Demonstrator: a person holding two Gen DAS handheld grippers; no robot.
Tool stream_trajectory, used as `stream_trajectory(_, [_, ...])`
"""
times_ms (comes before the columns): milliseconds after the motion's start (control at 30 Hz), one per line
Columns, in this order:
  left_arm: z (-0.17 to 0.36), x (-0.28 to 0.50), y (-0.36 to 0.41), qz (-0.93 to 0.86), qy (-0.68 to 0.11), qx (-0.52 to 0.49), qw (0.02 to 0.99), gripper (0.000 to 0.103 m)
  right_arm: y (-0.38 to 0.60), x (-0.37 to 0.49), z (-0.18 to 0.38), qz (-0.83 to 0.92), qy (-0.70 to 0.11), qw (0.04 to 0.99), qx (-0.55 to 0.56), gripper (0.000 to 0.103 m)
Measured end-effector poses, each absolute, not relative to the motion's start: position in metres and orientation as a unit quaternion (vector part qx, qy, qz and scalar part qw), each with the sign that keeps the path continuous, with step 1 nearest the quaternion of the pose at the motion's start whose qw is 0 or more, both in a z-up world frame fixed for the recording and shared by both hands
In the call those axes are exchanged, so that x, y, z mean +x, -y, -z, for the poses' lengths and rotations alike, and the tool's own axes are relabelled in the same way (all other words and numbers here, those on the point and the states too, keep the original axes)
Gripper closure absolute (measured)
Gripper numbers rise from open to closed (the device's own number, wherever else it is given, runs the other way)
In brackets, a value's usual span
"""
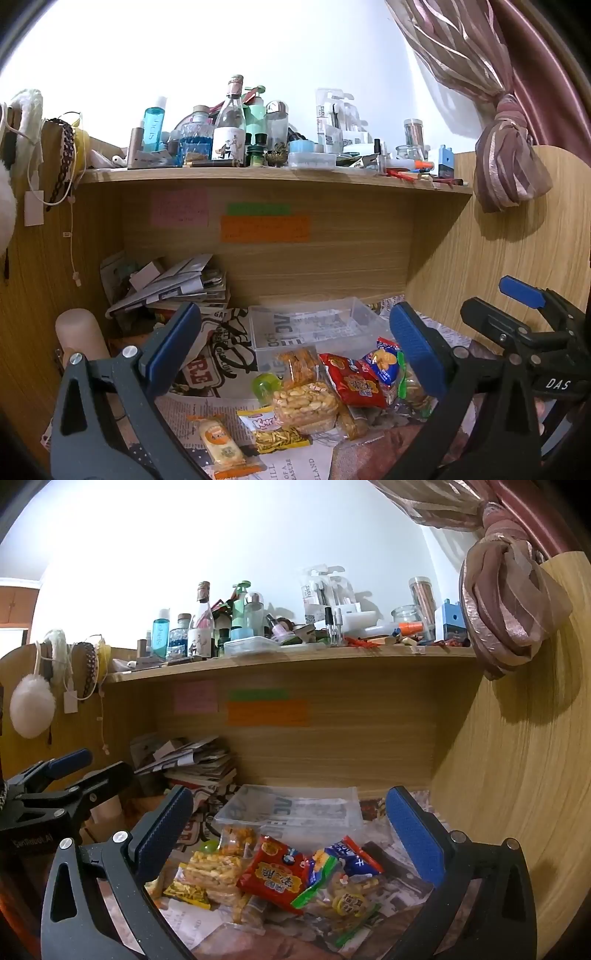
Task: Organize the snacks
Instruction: 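Move both tools toward the snack pile on the newspaper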
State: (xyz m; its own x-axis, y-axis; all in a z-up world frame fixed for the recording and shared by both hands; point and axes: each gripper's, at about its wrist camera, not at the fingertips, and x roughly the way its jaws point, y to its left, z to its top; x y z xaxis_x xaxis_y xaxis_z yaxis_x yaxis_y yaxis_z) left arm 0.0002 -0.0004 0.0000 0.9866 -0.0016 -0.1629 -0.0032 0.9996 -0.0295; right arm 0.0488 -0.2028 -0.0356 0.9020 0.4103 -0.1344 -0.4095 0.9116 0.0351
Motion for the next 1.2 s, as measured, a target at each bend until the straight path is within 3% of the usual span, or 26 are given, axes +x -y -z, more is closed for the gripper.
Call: stream_trajectory(1200, [0.005,0.007,-0.002,0.001,-0.091,-0.018,0.996,0.0,0.2,0.053,0.038,-0.217,-0.078,0.973,0.013,0.0])
